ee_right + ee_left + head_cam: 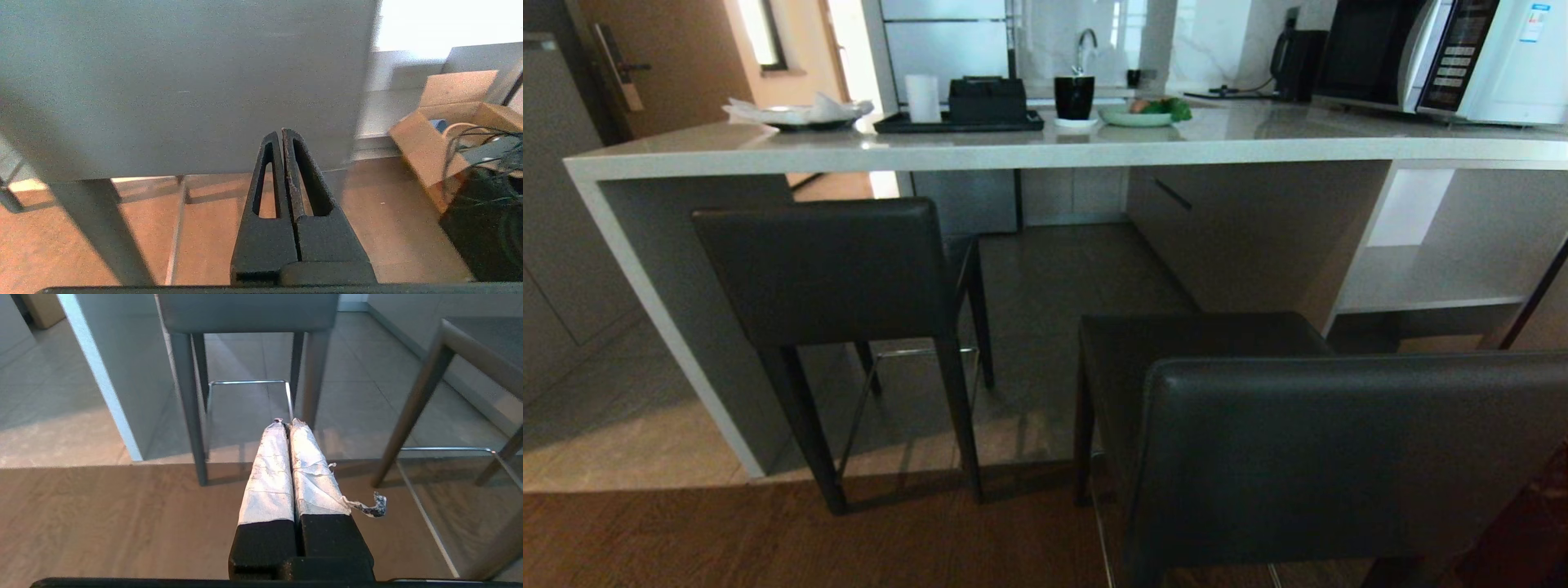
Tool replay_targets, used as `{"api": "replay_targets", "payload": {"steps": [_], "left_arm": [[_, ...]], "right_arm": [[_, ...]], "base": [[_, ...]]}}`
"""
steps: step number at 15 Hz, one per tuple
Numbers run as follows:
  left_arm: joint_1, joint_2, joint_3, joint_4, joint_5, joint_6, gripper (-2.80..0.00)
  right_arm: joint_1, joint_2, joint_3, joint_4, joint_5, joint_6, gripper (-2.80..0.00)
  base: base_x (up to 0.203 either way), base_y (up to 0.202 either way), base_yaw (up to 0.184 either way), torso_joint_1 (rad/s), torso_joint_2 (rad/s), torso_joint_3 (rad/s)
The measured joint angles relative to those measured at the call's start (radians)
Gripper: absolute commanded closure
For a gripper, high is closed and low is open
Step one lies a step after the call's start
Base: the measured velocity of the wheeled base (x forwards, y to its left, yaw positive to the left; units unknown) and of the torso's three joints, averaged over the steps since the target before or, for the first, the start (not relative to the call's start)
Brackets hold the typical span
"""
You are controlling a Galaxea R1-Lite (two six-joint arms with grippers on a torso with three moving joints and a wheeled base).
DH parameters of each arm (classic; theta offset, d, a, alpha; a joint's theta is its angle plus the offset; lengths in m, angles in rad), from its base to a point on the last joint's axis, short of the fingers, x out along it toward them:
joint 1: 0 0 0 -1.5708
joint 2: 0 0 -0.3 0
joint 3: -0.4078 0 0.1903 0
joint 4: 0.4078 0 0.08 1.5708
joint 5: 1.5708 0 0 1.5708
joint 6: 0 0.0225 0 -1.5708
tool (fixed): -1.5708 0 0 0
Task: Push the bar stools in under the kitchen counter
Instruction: Push the gray chair back under the dining table
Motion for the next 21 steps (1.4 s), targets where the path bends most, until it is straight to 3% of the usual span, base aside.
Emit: {"api": "replay_targets", "payload": {"steps": [15, 21], "left_arm": [[0.0, 0.0, 0.0, 0.0, 0.0, 0.0, 0.0], [0.001, 0.0, 0.0, 0.0, 0.0, 0.0, 0.0]], "right_arm": [[0.0, 0.0, 0.0, -0.001, 0.0, 0.0, 0.0], [0.0, 0.0, 0.0, 0.001, 0.0, -0.005, 0.0]], "base": [[0.0, -0.194, 0.002, 0.003, 0.0, 0.002], [0.0, -0.034, -0.002, 0.001, 0.0, 0.001]]}}
